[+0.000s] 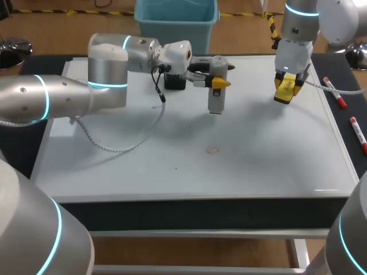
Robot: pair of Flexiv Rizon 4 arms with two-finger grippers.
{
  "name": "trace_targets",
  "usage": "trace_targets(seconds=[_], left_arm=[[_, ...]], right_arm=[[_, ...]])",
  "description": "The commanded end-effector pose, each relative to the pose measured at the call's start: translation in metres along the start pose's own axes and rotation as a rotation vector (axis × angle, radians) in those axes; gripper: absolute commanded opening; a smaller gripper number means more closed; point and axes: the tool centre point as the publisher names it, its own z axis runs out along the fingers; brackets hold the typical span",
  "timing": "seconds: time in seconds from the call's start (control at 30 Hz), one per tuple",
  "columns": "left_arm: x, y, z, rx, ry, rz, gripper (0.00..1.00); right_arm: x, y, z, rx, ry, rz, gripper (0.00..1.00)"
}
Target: Pick up the inspection probe, press it on each red-marked spot on the whiteboard one by one, put down the probe, pick up the eraser, and wipe off all the red marks.
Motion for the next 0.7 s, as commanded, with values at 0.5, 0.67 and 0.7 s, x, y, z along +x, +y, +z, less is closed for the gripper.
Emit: trace_targets(seconds=[0.5,0.67,0.7], left_arm=[[-0.020,0.016,0.000,0.009,0.022,-0.017,0.00],[-0.022,0.020,-0.001,0.005,0.024,-0.023,0.00],[-0.022,0.021,-0.001,0.004,0.025,-0.024,0.00]], right_arm=[[0.000,-0.001,-0.001,0.000,0.002,-0.002,0.00],[0.000,-0.001,-0.001,0.000,0.002,-0.002,0.00],[0.000,-0.001,-0.001,0.000,0.002,-0.002,0.00]])
